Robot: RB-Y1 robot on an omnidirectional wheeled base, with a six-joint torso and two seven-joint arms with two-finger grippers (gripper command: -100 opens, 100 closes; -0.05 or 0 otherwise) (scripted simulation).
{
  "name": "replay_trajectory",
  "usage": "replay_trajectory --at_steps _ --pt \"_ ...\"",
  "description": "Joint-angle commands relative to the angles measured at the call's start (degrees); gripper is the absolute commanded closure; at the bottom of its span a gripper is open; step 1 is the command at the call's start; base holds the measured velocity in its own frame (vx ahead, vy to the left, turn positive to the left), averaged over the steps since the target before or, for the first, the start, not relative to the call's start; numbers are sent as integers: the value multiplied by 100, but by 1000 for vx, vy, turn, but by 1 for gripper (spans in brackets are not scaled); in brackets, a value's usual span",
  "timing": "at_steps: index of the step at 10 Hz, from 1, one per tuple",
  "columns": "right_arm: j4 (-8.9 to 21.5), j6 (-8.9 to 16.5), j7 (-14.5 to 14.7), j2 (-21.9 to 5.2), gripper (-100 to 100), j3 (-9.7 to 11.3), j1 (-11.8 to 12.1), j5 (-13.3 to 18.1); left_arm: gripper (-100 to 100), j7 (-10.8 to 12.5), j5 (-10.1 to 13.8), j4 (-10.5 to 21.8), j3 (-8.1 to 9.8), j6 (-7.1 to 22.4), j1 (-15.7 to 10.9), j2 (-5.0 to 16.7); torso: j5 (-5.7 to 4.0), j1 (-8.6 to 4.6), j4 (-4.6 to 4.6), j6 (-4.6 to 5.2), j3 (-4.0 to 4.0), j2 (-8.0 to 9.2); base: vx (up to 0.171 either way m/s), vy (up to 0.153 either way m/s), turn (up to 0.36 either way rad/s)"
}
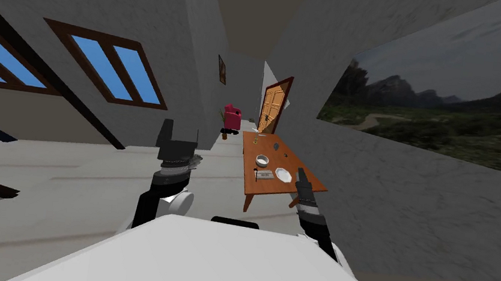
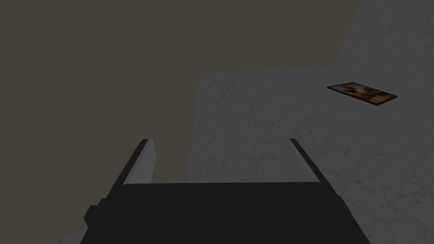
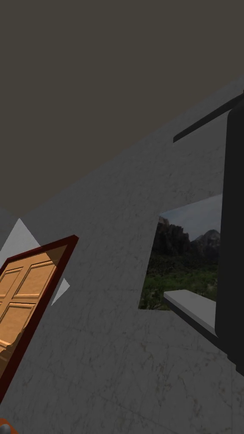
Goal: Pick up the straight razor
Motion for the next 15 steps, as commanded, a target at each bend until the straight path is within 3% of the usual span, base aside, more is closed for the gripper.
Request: replay_trajectory --at_steps 1,3,7,11,15 --pt "170 170 90 -104 -100 65 75 68 0 0 0 0 0 0 0 0 0 0 0 0 0 0 -30 68 148" --pt "459 365 183 -285 -100 109 164 135 0 0 0 0 0 0 0 0 3 15 1 -1 3 5 -38 89 155" --pt "762 564 277 -472 -100 154 245 207 0 0 0 0 0 0 0 0 2 11 0 0 1 1 -18 61 85" --pt "1417 952 443 -883 -100 250 341 375 0 0 0 0 0 0 0 0 4 16 0 1 -1 -2 -3 87 141" --pt "2150 1304 562 -1365 -100 352 292 595 0 0 0 0 0 0 1 0 6 20 -4 1 -13 -23 49 106 131"
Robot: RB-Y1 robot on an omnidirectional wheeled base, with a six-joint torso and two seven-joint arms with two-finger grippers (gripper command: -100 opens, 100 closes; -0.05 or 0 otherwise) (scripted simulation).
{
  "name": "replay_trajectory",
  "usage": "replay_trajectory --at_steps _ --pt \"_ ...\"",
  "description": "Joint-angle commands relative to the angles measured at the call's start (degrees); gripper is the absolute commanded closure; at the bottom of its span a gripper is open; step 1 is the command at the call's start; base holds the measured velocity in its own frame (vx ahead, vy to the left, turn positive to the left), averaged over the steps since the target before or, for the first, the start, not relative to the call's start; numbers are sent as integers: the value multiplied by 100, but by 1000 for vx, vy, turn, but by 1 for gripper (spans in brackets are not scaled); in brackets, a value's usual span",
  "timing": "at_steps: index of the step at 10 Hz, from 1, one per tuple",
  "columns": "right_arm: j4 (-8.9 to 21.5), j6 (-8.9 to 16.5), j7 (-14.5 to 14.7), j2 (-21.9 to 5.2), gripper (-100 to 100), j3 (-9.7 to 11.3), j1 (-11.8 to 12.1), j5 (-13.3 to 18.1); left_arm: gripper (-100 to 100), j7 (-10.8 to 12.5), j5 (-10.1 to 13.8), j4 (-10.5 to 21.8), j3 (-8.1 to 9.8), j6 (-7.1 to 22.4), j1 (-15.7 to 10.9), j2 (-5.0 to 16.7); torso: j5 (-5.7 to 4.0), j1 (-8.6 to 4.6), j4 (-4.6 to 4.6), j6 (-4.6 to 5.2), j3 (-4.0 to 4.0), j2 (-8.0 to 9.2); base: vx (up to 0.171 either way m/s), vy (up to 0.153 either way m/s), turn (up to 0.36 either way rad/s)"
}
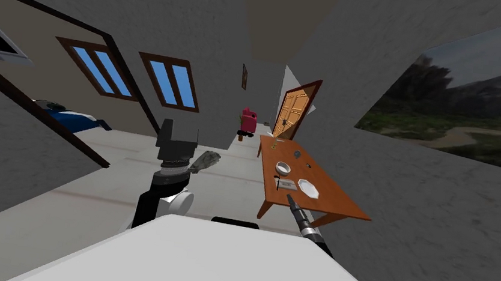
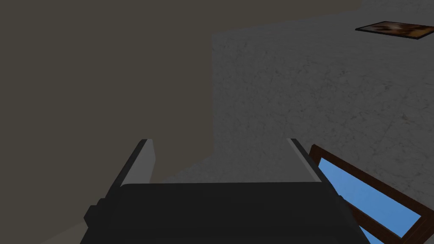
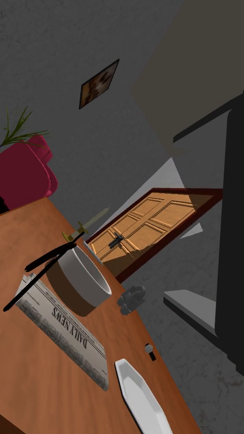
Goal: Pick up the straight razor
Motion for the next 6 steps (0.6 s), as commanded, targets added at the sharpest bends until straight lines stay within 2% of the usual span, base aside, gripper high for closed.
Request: replay_trajectory --at_steps 1,4,5,6 --pt "286 146 57 -176 -100 57 -47 118 0 0 0 0 0 0 0 0 0 0 0 0 0 0 97 125 136" --pt "870 374 105 -597 -100 135 -204 325 0 0 0 0 0 0 1 0 1 -1 -5 0 -12 -21 120 104 118" --pt "926 374 105 -597 -100 135 -204 325 0 0 0 0 0 0 1 0 0 2 -5 1 -12 -21 95 68 33" --pt "1092 446 116 -741 -100 160 -268 398 0 0 0 0 1 0 1 0 -1 -7 -4 2 -8 -13 95 52 89"
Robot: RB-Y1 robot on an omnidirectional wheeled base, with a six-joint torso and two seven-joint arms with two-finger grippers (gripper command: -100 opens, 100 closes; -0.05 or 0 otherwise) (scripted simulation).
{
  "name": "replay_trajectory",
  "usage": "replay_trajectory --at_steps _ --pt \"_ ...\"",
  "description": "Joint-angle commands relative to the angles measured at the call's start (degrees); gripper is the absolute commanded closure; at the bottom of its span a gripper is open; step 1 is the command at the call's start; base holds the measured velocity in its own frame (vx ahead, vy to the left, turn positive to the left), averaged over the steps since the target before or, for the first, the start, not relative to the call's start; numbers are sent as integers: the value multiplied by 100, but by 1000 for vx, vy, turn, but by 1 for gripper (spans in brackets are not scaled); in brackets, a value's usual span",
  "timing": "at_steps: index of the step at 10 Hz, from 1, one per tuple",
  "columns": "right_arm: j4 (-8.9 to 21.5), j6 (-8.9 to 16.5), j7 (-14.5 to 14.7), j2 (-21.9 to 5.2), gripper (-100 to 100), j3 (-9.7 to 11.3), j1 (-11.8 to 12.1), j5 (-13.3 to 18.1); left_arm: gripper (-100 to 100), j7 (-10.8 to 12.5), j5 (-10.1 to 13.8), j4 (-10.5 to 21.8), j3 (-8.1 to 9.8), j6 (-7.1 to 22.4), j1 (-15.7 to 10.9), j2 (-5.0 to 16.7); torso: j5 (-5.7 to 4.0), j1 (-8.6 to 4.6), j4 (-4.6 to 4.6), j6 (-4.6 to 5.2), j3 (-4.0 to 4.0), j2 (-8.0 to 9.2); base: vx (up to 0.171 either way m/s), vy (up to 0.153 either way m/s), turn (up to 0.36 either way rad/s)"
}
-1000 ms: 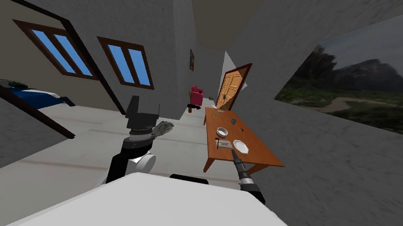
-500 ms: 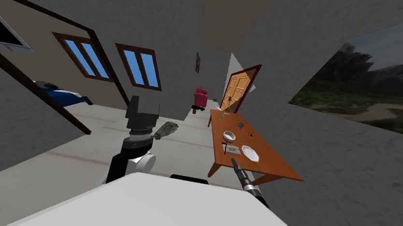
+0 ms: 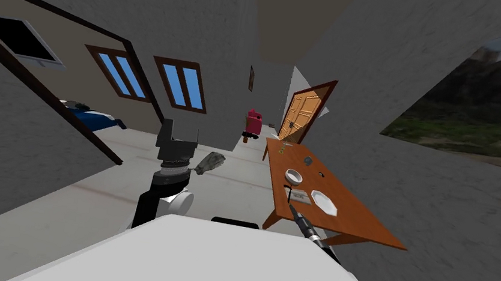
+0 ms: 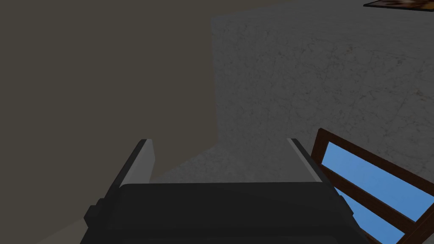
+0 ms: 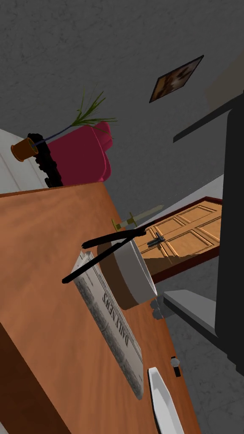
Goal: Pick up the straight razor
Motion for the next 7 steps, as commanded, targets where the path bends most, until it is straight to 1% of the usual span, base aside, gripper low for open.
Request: replay_trajectory --at_steps 1,2,3,5,7 --pt "286 98 16 -221 -100 35 -94 108 0 0 0 0 0 0 0 0 0 0 0 0 0 0 129 73 128" --pt "346 98 16 -221 -100 35 -94 108 0 0 0 0 0 0 0 0 1 4 -2 0 -5 -8 87 56 28" --pt "550 165 25 -363 -100 59 -163 179 0 0 0 0 0 0 0 0 1 2 0 3 1 3 68 64 65" --pt "897 290 40 -634 -100 104 -299 318 0 0 0 0 0 0 0 0 1 2 -1 1 -3 -5 138 69 109" --pt "1304 403 55 -880 -100 144 -424 444 0 0 0 0 0 0 0 0 4 14 -3 1 -8 -13 146 95 97"
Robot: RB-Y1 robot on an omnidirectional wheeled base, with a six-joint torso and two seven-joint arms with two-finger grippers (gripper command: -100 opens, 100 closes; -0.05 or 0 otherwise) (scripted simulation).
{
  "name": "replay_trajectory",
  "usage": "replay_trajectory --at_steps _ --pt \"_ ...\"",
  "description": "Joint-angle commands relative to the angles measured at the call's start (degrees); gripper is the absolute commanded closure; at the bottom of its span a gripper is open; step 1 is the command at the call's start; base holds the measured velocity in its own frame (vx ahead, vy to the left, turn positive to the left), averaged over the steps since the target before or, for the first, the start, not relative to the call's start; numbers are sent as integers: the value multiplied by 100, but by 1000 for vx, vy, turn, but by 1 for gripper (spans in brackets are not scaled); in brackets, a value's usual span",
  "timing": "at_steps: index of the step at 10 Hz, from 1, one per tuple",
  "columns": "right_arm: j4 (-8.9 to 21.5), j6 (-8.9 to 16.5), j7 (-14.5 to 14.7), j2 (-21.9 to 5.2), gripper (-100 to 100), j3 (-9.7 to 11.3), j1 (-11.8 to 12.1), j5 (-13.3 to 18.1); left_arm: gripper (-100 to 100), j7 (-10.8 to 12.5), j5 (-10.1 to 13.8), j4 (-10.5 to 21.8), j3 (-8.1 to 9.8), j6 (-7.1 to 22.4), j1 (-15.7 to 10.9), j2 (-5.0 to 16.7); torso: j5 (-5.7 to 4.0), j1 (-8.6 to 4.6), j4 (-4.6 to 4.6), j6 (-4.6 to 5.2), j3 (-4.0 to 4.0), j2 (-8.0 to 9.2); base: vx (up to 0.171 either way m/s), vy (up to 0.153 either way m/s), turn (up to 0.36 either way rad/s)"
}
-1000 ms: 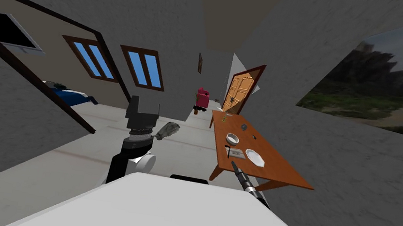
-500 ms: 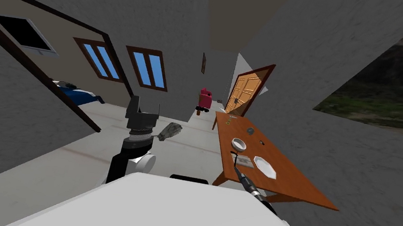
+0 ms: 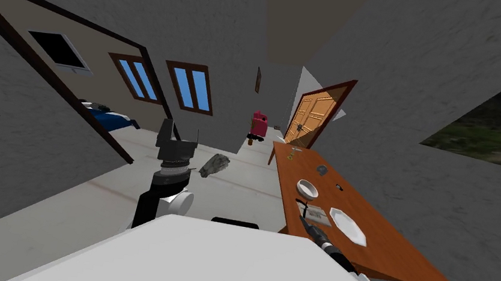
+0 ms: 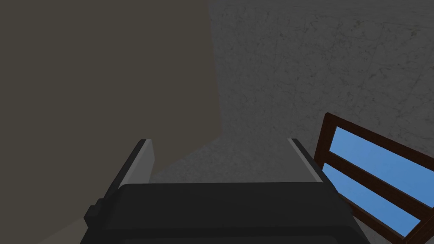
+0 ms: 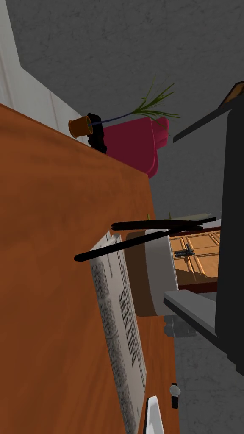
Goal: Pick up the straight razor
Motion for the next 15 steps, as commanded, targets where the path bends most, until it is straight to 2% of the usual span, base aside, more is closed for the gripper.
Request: replay_trajectory --at_steps 1,7,8,9,10,14,15 --pt "168 156 25 -167 -100 28 -39 106 0 0 0 0 0 0 0 0 0 0 0 0 0 0 163 72 107" --pt "862 379 65 -651 -100 104 -261 337 0 0 0 0 0 0 -1 0 -4 -16 7 3 19 35 95 47 67" --pt "895 302 79 -572 -100 84 -284 330 0 0 0 0 0 0 -1 0 -4 -16 7 3 21 37 30 17 11" --pt "921 294 87 -575 0 84 -294 335 0 0 0 0 1 0 -1 0 -5 -21 9 5 27 49 6 3 -2" --pt "1088 393 82 -475 -100 79 -459 332 0 0 0 0 1 0 -1 1 -6 -26 12 5 32 58 -50 -17 173" --pt "1485 620 73 -244 -100 65 -845 327 0 0 0 1 1 1 -3 1 -24 -66 19 -5 50 88 -89 -46 185" --pt "1399 572 85 -276 -100 53 -755 334 0 0 0 1 1 1 -3 1 -36 -80 17 -13 43 77 -43 -11 36"
